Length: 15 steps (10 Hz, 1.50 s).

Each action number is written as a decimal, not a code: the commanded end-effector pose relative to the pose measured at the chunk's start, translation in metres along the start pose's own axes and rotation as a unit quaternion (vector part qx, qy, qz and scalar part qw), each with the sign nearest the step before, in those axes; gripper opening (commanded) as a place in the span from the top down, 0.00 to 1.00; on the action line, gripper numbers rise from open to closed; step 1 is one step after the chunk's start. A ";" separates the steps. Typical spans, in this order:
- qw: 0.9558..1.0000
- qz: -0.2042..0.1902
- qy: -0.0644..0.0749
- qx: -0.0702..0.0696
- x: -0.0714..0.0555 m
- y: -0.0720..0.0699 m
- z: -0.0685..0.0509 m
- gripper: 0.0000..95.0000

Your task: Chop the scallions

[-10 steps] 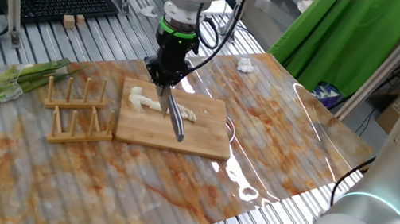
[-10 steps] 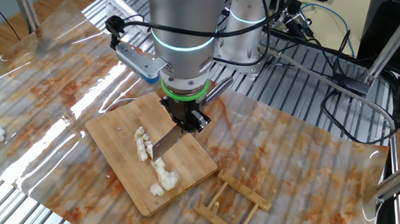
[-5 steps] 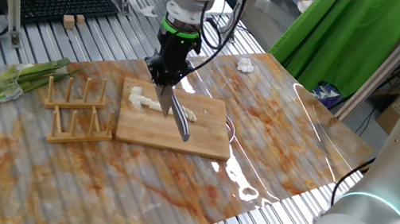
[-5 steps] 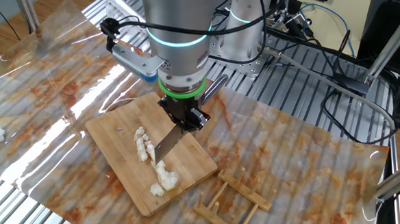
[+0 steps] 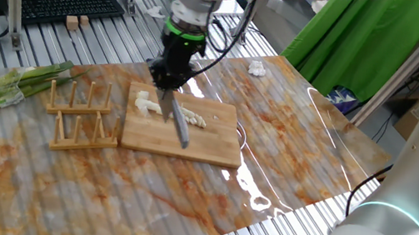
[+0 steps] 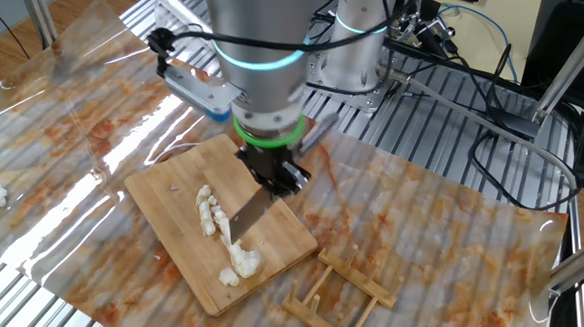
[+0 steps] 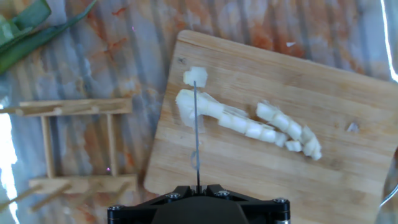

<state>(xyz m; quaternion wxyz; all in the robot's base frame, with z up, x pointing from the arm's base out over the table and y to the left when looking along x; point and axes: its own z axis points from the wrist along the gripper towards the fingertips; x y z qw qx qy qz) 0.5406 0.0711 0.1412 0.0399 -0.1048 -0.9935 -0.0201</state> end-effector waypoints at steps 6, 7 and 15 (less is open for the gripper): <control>1.000 0.029 -0.003 0.002 -0.028 0.074 -0.005 1.00; 0.999 0.034 -0.003 0.003 -0.028 0.081 -0.002 1.00; 0.999 0.048 -0.006 -0.008 -0.018 0.114 0.016 1.00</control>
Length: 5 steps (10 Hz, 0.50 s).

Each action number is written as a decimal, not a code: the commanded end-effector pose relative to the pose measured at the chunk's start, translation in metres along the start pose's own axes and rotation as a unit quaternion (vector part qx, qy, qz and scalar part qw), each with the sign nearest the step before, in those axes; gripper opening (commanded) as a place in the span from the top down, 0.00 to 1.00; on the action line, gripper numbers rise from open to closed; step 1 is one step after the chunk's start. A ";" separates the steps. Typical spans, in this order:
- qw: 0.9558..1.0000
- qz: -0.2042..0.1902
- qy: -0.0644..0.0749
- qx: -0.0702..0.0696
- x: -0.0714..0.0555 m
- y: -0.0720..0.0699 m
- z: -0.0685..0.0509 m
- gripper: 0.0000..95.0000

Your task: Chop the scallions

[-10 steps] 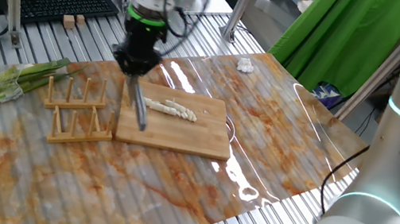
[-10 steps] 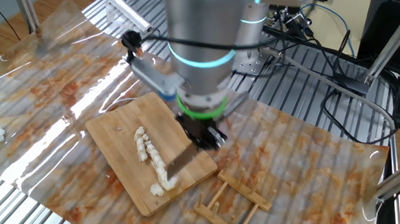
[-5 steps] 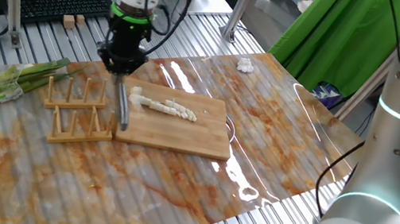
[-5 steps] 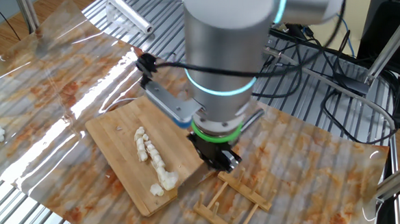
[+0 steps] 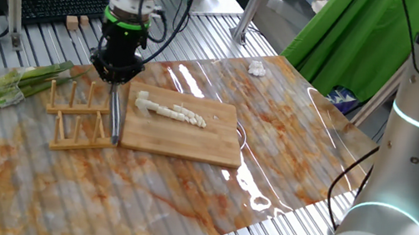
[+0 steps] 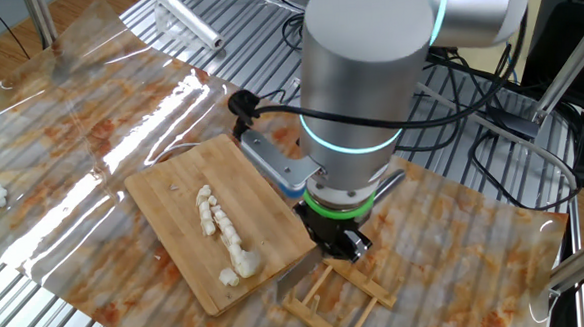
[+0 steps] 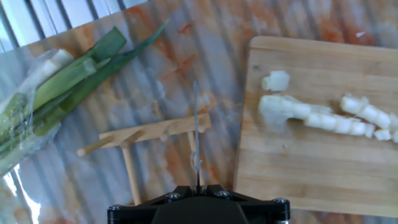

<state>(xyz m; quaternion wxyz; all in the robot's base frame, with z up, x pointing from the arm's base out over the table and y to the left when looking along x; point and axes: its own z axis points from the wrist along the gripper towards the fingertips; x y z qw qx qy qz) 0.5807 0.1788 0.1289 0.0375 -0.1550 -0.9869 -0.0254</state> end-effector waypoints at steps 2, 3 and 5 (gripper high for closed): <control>1.000 -0.011 -0.007 0.000 -0.002 0.003 0.009 1.00; 1.000 -0.012 -0.008 0.000 -0.002 0.004 0.012 1.00; 1.000 -0.014 -0.010 0.000 -0.003 0.006 0.022 1.00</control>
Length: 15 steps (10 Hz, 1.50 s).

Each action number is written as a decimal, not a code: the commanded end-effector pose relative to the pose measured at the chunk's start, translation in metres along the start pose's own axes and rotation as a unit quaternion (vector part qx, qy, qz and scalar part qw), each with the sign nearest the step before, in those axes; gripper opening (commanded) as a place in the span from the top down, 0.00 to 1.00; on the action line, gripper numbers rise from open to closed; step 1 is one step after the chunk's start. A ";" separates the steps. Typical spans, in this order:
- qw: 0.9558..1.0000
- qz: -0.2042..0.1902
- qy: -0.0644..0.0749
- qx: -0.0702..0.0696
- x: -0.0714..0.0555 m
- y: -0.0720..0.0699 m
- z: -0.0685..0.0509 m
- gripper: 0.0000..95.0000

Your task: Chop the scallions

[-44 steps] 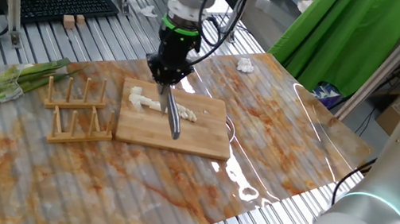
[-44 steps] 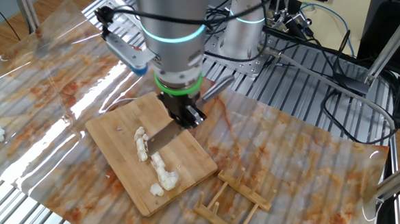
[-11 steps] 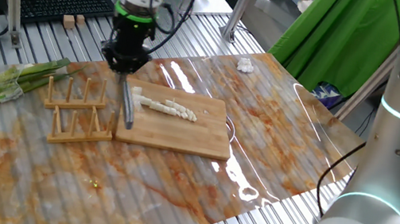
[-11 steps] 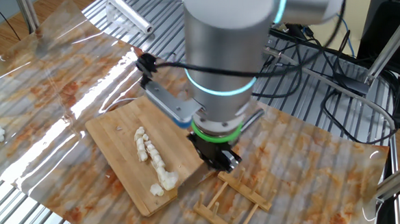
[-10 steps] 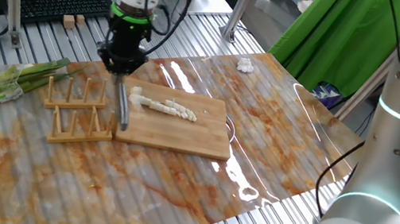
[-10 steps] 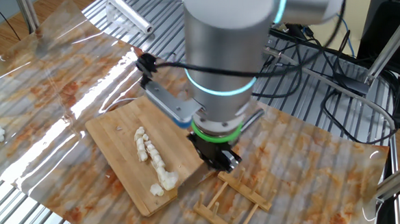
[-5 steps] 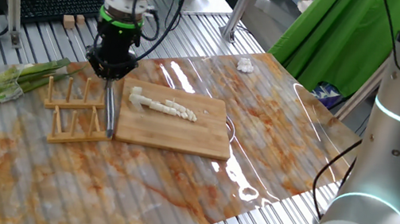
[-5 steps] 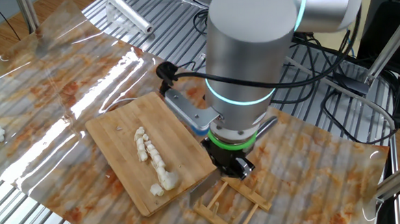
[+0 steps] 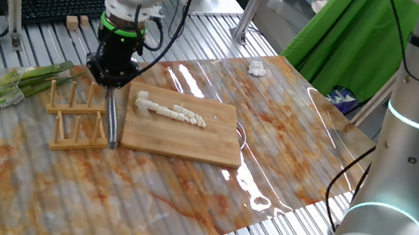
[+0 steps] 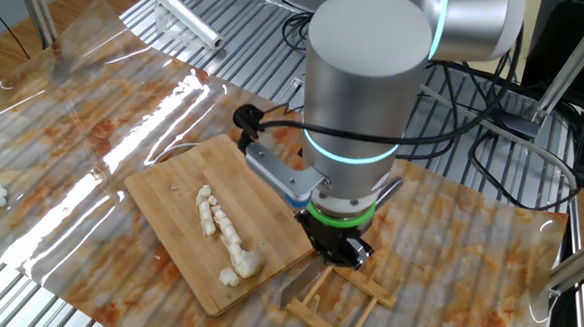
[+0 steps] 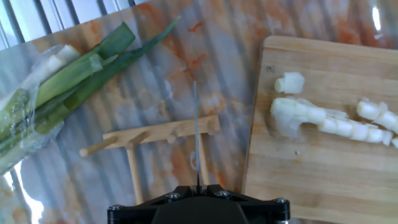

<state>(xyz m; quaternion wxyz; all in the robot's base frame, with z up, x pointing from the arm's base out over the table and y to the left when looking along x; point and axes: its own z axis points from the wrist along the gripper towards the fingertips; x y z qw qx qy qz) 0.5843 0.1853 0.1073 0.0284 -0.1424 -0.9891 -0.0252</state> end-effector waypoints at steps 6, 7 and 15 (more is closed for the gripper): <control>1.000 -0.013 0.001 0.003 0.006 -0.001 0.016 1.00; 1.000 -0.013 0.001 0.003 0.006 -0.002 0.017 1.00; 1.000 0.001 0.002 0.007 0.007 -0.002 0.017 1.00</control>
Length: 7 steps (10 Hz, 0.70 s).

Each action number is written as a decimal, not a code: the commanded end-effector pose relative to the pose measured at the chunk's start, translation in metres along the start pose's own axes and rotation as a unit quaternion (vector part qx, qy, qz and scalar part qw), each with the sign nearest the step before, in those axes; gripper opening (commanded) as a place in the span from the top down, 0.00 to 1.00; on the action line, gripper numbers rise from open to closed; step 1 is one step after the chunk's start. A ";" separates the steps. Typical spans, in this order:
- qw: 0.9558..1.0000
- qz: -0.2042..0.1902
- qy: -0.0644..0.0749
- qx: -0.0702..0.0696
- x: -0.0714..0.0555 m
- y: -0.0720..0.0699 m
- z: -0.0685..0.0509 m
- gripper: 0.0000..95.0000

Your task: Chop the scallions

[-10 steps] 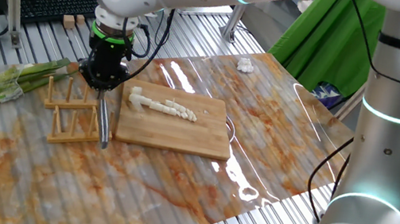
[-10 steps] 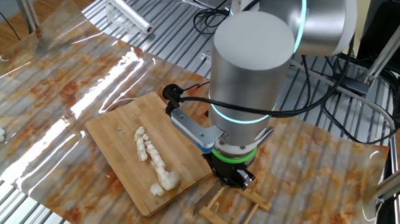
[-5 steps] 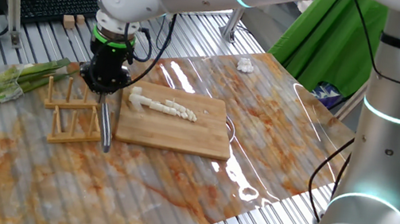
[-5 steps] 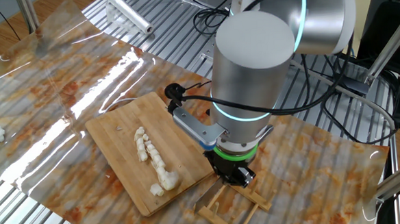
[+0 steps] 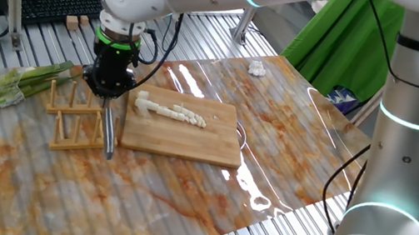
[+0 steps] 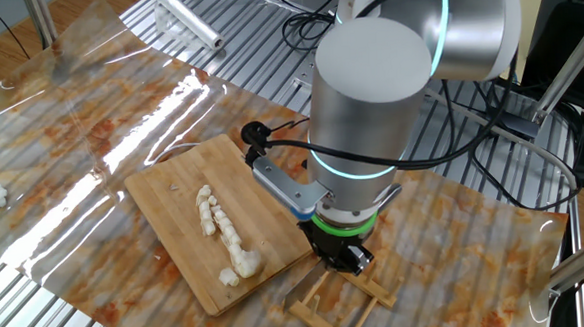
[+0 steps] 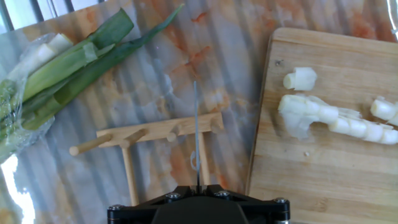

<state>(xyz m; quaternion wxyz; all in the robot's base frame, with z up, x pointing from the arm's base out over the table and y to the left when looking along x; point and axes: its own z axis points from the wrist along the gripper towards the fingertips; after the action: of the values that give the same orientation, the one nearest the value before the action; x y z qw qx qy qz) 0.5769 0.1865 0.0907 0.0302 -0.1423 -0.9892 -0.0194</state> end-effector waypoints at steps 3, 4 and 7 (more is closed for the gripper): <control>1.000 0.000 0.015 0.010 0.000 0.000 0.000 1.00; 1.000 0.001 0.020 0.014 0.000 0.000 0.000 1.00; 1.000 -0.002 0.020 0.011 0.000 0.000 0.000 1.00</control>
<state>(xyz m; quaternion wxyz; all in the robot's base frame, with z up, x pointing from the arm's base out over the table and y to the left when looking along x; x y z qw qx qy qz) 0.5786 0.1877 0.0903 0.0553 -0.1386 -0.9887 -0.0148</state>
